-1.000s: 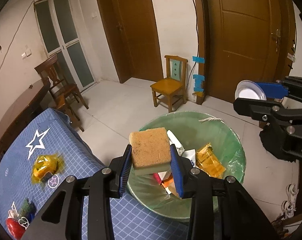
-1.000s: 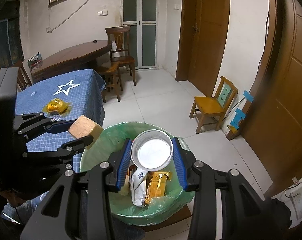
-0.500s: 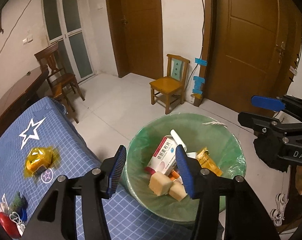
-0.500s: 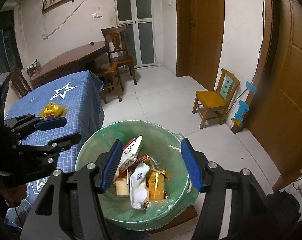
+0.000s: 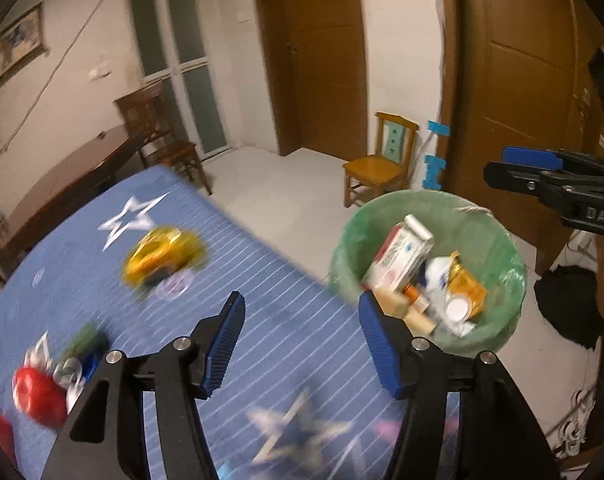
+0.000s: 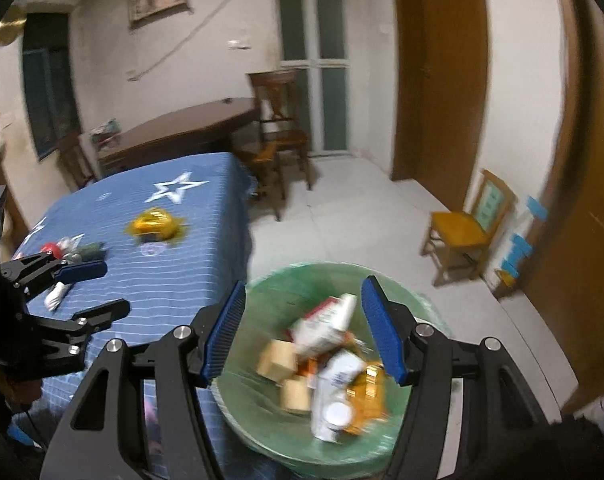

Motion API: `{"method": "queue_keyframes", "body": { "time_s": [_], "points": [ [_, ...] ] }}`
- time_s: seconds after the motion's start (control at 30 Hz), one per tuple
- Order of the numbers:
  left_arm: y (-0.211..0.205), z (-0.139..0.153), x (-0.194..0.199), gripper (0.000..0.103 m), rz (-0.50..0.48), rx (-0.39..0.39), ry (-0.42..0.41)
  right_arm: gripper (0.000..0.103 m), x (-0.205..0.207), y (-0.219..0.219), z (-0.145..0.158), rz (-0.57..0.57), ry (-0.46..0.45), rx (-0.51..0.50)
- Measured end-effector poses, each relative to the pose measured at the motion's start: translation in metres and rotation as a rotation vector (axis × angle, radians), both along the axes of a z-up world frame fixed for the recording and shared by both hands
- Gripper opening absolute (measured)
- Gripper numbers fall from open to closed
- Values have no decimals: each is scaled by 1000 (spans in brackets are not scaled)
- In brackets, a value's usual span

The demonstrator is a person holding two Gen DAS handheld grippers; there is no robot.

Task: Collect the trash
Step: 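Return both tools to the table toward the white cloth and bottle cap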

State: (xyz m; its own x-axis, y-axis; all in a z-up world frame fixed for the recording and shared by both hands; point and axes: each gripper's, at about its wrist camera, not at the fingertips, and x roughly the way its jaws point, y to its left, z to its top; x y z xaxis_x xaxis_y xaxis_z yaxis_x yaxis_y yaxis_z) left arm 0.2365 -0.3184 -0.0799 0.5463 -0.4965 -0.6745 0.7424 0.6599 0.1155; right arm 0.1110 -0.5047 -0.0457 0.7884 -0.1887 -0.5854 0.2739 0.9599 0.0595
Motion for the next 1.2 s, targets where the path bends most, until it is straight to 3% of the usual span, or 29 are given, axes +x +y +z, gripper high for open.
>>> {"method": "queue_keyframes", "body": {
  "time_s": [0.23, 0.57, 0.73, 0.8, 0.87, 0.93, 1.03, 1.17, 1.2],
  "points": [
    [116, -1, 5, 62, 172, -42, 23, 58, 50, 69, -8, 197, 12, -40],
    [283, -18, 25, 63, 453, -13, 45, 62, 96, 152, -12, 445, 38, -105],
    [344, 11, 80, 63, 625, -38, -8, 64, 117, 178, -16, 543, 58, -130],
    [358, 20, 108, 62, 669, -64, 9, 68, 132, 189, -19, 588, 71, -127],
    [365, 21, 139, 62, 662, -91, 23, 68, 149, 197, -23, 623, 89, -126],
    [360, 16, 159, 63, 621, -58, 21, 68, 168, 202, -30, 665, 124, -109],
    [361, -2, 189, 63, 580, -50, 101, 68, 190, 210, -39, 749, 169, -117],
    [369, -17, 213, 62, 580, -104, 185, 68, 223, 225, -49, 883, 248, -158],
    [369, -17, 216, 63, 574, -119, 195, 63, 231, 227, -52, 909, 278, -136]
  ]
}}
